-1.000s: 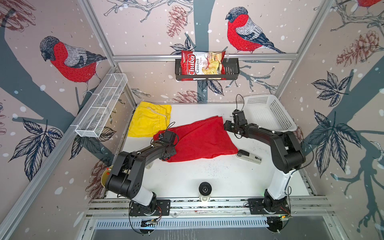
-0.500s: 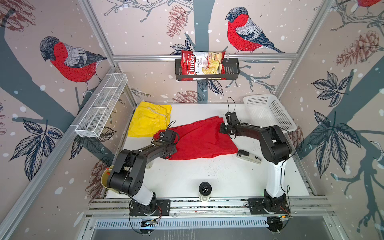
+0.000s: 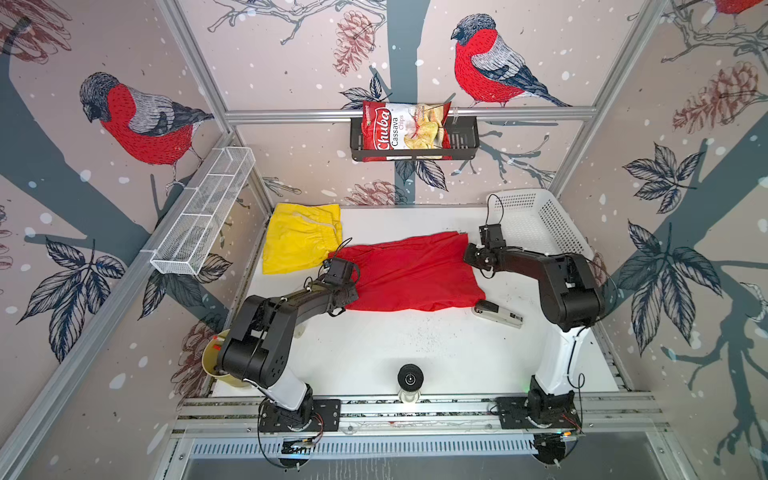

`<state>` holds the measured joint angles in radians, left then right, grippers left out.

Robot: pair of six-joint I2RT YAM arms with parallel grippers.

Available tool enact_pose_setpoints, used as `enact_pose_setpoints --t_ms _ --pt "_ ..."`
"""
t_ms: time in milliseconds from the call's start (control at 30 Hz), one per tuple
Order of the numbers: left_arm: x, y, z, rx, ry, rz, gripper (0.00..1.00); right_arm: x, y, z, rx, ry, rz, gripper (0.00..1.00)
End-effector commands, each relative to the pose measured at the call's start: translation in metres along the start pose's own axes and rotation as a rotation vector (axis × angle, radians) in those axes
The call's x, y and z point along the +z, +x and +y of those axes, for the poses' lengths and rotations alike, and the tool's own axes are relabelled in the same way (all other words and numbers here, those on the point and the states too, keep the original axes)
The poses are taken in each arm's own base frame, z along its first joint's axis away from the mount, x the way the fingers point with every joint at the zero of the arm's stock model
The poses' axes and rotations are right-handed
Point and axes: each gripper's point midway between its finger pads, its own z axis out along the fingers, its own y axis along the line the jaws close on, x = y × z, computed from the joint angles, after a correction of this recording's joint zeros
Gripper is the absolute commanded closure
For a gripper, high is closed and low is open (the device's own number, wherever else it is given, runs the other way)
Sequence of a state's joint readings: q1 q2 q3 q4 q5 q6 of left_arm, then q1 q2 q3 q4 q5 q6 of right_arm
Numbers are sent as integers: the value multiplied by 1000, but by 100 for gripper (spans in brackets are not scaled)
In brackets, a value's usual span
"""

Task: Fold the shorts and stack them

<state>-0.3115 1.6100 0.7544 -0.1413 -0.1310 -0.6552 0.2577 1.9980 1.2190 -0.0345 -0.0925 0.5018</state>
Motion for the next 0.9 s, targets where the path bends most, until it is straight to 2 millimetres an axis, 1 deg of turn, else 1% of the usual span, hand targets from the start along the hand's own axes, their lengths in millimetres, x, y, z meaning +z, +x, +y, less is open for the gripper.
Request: enact_pose_setpoints --t_ms 0,67,133,167,233,300,367,400,433,500,567,633,667,700,733,767,867 --pt "-3 31 17 0 -61 138 76 -5 -3 12 -52 32 -4 58" --pt "-10 25 9 -8 -36 136 74 -10 -10 21 -90 52 -32 57" --pt "-22 15 -3 -18 8 121 68 -15 -19 28 -113 66 -61 57" --pt "-32 7 -11 -23 38 103 65 -17 -24 31 -115 61 -75 56" --pt "-54 -14 -30 -17 102 42 56 -19 -34 29 -101 63 -87 51" --pt "-81 -41 -53 -4 203 -38 48 -23 -44 27 -83 63 -105 45" --pt "-102 -67 -73 21 280 -128 44 -26 -54 25 -65 53 -121 44" --pt "-106 -75 -79 40 295 -155 43 -28 -58 24 -56 49 -130 43" --pt "-115 -89 -91 58 320 -194 42 -29 -63 25 -51 45 -137 43" --pt "-115 -101 -110 115 327 -220 43 -31 -75 27 -47 34 -154 42" --pt "-106 -102 -130 186 312 -215 42 -26 -85 29 -44 22 -151 40" --pt "-89 -95 -148 246 300 -181 42 -16 -90 31 -43 -1 -114 38" --pt "-77 -91 -157 273 299 -155 41 -8 -89 31 -38 -9 -83 38" --pt "-66 -86 -164 300 296 -136 41 -1 -86 33 -40 -29 -57 40" --pt "-57 -85 -170 320 289 -131 40 4 -81 35 -40 -45 -39 44" --pt "-47 -83 -175 342 279 -123 39 9 -75 36 -38 -60 -21 51" --pt "-21 -80 -180 372 232 -93 38 16 -52 31 -37 -63 21 74"
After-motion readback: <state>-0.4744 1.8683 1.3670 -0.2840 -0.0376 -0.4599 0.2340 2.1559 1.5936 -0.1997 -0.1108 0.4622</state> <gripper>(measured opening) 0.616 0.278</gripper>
